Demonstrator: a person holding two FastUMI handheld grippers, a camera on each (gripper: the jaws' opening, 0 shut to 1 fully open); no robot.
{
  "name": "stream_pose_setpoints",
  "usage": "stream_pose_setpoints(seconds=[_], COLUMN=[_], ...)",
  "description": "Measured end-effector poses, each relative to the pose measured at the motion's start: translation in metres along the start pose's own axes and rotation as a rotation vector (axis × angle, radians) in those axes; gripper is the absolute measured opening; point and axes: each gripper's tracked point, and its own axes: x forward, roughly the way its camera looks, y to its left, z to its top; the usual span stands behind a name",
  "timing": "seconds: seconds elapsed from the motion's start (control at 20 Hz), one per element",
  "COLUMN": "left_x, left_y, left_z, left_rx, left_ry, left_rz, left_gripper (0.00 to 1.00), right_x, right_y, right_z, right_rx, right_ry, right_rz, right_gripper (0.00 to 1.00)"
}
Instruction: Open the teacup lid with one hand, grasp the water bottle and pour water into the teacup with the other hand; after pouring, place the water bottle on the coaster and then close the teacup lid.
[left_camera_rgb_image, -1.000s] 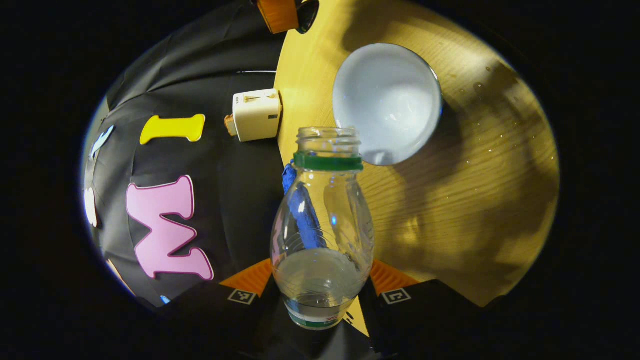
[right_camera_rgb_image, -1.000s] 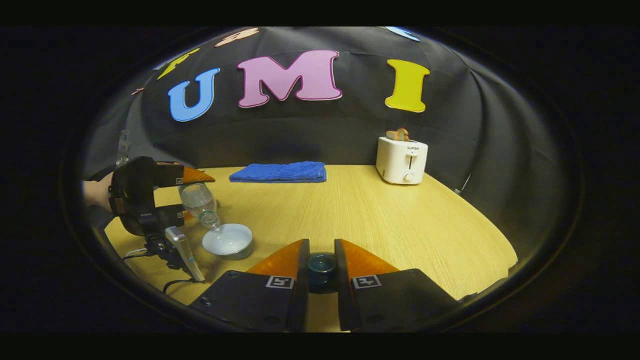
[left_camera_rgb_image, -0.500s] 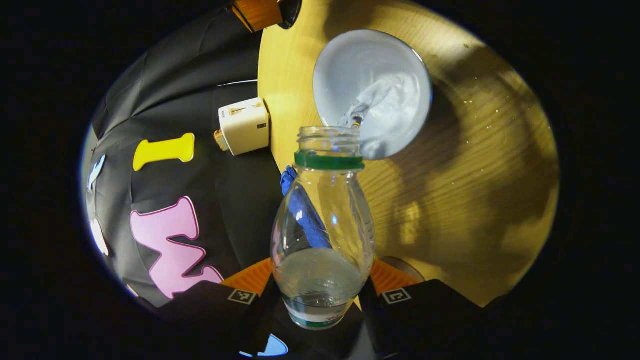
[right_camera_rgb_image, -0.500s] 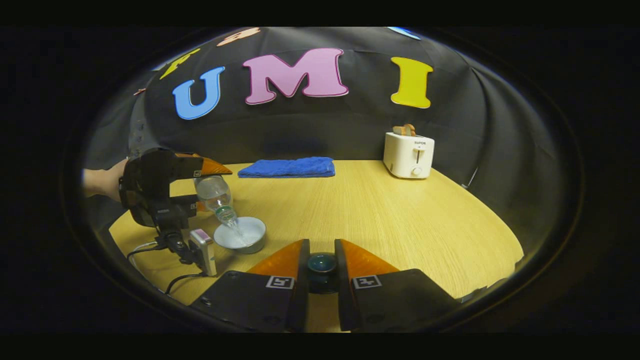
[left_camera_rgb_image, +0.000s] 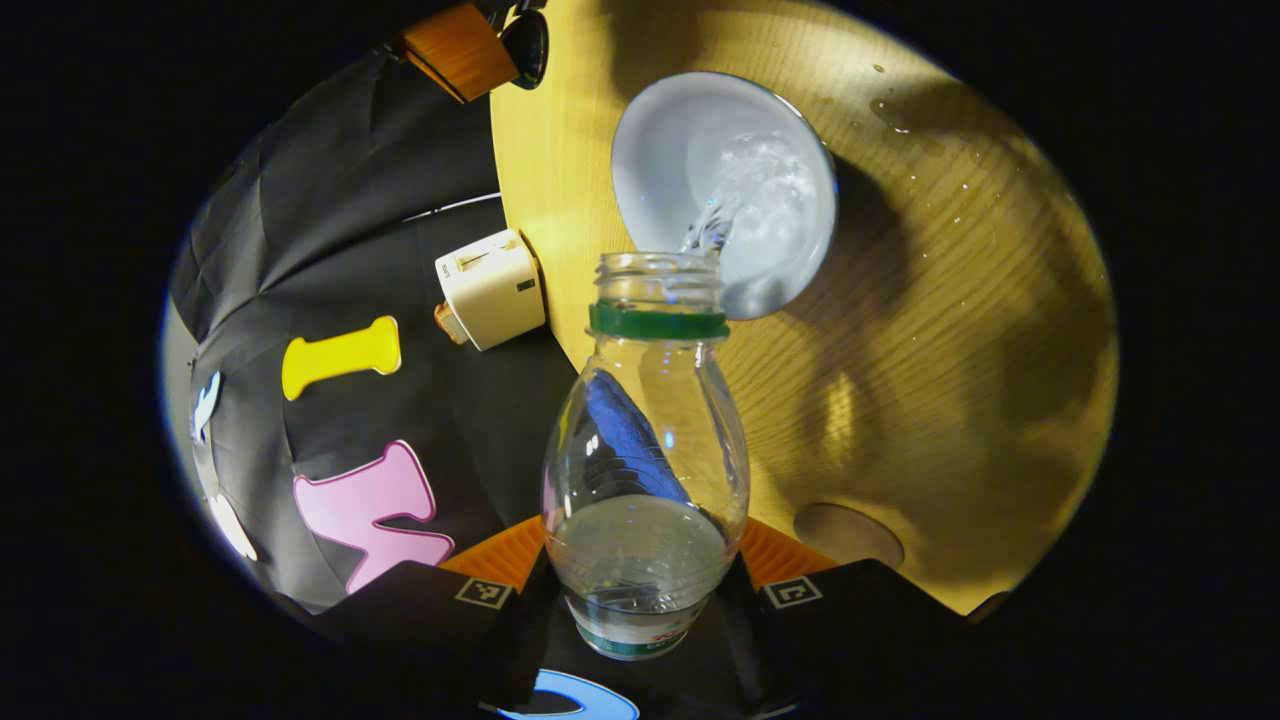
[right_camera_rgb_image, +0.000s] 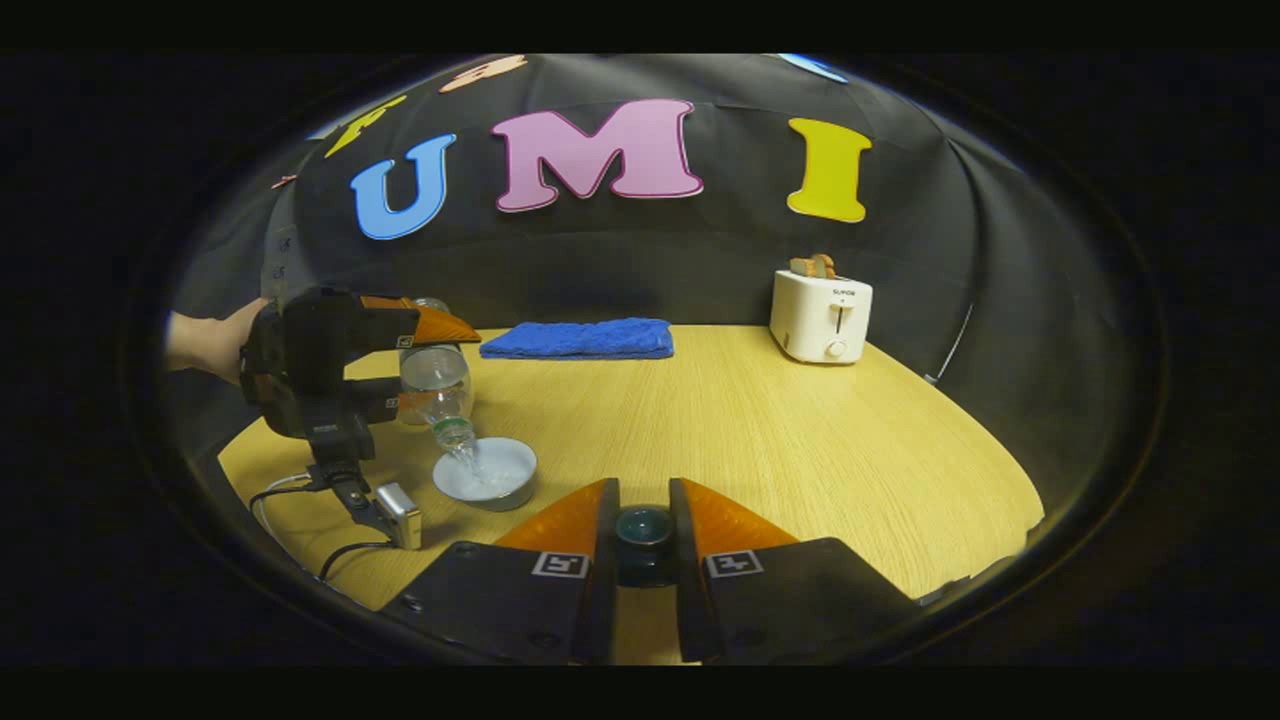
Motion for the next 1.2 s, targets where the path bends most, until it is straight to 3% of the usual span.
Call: stream_pose_setpoints(seconds=[0.65,0.7,0.75,0.8,0.95,1.0,1.05,1.15,1.2], left_x=[-0.010,-0.010,-0.010,-0.009,-0.010,-0.010,-0.010,-0.010,-0.011], left_y=[0.039,0.041,0.043,0.044,0.048,0.052,0.053,0.055,0.056], left_z=[0.005,0.004,0.005,0.005,0.008,0.010,0.012,0.016,0.017], left_rx=[0.139,0.152,0.169,0.188,0.237,0.248,0.254,0.270,0.282], left_ry=[-0.039,-0.039,-0.045,-0.050,-0.066,-0.073,-0.079,-0.089,-0.094], left_rz=[0.064,0.062,0.065,0.067,0.072,0.077,0.079,0.079,0.080], left_gripper=[0.76,0.76,0.76,0.76,0.76,0.76,0.76,0.76,0.76], right_x=[-0.010,-0.012,-0.012,-0.013,-0.015,-0.016,-0.016,-0.018,-0.019], right_y=[0.008,0.009,0.009,0.009,0.009,0.010,0.011,0.013,0.013], right_z=[0.000,0.000,0.001,0.002,0.001,0.001,0.001,0.000,0.001], right_rx=[0.006,0.006,0.004,0.002,0.001,0.005,0.010,0.014,0.013], right_ry=[-0.011,-0.011,-0.013,-0.015,-0.017,-0.018,-0.019,-0.017,-0.019], right_rz=[0.002,0.003,0.003,0.003,0.006,0.010,0.015,0.018,0.020], right_gripper=[0.28,0.22,0.22,0.33,0.33,0.22,0.22,0.33,0.28])
